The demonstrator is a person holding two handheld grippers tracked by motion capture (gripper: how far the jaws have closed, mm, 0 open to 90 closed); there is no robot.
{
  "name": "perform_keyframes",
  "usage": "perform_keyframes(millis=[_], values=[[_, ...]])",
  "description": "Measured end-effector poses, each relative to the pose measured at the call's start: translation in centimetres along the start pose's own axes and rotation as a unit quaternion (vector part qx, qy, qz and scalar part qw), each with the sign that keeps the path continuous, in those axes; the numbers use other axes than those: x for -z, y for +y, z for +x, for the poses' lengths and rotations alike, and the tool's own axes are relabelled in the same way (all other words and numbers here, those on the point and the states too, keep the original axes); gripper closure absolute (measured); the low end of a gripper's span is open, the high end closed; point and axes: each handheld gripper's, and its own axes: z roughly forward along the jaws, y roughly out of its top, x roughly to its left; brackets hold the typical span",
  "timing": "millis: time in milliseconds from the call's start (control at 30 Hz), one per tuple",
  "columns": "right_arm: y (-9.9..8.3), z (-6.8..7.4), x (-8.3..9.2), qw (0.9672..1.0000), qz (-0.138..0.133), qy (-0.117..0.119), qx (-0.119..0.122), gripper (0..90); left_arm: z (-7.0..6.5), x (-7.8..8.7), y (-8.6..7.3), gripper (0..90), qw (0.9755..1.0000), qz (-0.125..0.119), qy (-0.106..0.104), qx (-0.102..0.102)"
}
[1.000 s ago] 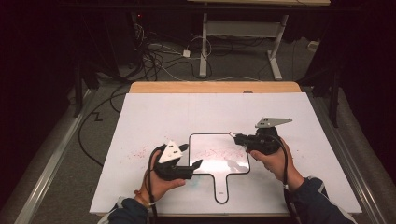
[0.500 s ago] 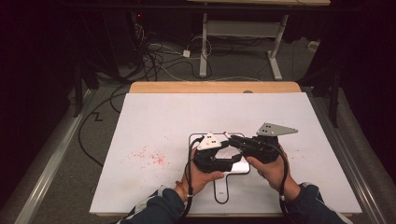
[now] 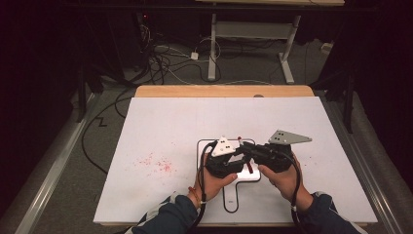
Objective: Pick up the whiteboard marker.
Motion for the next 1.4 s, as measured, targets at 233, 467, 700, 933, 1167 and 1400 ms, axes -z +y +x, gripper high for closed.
perform_keyframes(millis=[233, 467, 700, 933, 1167, 1400], values=[[0.0, 0.5, 0.0, 0.9995, 0.000, -0.024, 0.022, 80.8, 1.1, -0.9, -0.1, 78.1, 0.9998, 0.010, 0.004, -0.017], [0.0, 0.0, 0.9, 0.9987, -0.009, -0.046, 0.021, 81.1, 1.7, -2.2, -0.1, 78.3, 0.9987, 0.021, -0.013, -0.045], [-0.2, -1.4, 2.9, 0.9974, -0.012, -0.071, 0.007, 51.0, 2.0, -4.2, 0.1, 78.4, 0.9982, 0.019, -0.014, -0.056], [-1.1, -3.2, 6.8, 0.9935, -0.015, -0.106, 0.039, 38.9, 1.6, -5.9, -0.1, 78.4, 0.9979, 0.024, 0.001, -0.059], [-4.1, -5.4, 10.1, 0.9878, -0.003, -0.151, 0.035, 32.0, 1.4, -6.9, -0.2, 78.4, 0.9976, 0.035, 0.002, -0.060], [-5.5, -5.4, 10.7, 0.9835, 0.019, -0.168, 0.063, 31.0, 1.0, -7.0, -0.1, 78.5, 0.9963, 0.045, 0.001, -0.073]])
